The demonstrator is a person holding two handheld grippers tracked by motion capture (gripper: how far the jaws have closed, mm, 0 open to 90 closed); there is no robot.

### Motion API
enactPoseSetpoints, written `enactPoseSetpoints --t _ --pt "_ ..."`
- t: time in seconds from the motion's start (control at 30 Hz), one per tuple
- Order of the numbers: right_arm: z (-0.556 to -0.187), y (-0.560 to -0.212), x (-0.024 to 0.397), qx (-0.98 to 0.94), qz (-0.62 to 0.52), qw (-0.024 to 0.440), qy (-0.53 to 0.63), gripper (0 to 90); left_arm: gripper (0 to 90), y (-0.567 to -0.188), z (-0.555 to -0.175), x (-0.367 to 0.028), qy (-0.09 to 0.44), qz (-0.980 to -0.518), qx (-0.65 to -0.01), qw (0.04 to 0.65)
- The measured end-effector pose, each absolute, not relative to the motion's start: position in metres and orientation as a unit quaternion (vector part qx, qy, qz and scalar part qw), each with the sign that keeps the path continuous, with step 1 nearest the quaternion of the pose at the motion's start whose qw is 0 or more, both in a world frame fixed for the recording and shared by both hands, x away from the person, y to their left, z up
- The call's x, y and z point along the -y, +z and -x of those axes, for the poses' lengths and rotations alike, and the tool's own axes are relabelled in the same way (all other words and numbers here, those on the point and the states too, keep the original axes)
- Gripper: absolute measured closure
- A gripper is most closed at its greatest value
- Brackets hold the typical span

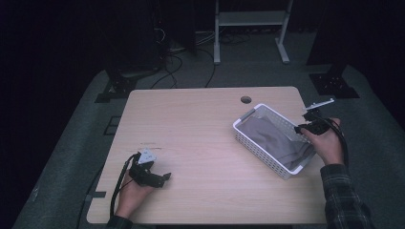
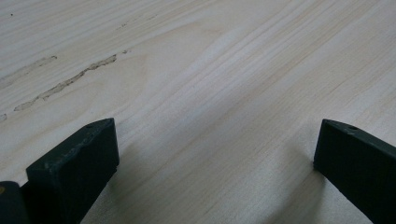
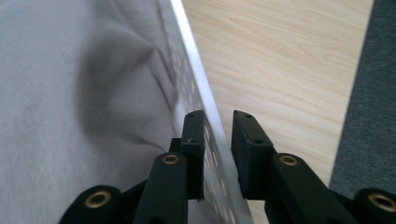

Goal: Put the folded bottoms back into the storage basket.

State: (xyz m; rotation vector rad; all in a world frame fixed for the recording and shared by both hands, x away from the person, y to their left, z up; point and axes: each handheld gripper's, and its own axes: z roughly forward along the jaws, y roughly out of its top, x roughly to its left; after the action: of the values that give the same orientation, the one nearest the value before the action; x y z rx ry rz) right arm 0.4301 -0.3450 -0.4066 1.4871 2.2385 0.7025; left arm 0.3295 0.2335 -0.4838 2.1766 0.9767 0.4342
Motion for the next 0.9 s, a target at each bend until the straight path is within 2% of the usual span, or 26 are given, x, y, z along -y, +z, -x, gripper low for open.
enactPoseSetpoints --t 0.3,0.4,0.53,0.9 --pt "-0.421 -0.406 0.329 -0.802 -0.510 0.148 0.273 83.6 0.0 -0.484 -0.329 -0.234 0.167 -0.841 -0.377 0.350" --pt "-0.419 -0.406 0.322 -0.806 -0.503 0.148 0.275 83.9 0.0 -0.484 -0.330 -0.234 0.167 -0.841 -0.377 0.350" --pt "-0.415 -0.406 0.315 -0.810 -0.496 0.139 0.280 82.4 0.0 -0.484 -0.330 -0.234 0.167 -0.841 -0.377 0.350" --pt "-0.398 -0.405 0.294 -0.830 -0.460 0.113 0.295 70.3 0.0 -0.483 -0.330 -0.234 0.167 -0.841 -0.377 0.349"
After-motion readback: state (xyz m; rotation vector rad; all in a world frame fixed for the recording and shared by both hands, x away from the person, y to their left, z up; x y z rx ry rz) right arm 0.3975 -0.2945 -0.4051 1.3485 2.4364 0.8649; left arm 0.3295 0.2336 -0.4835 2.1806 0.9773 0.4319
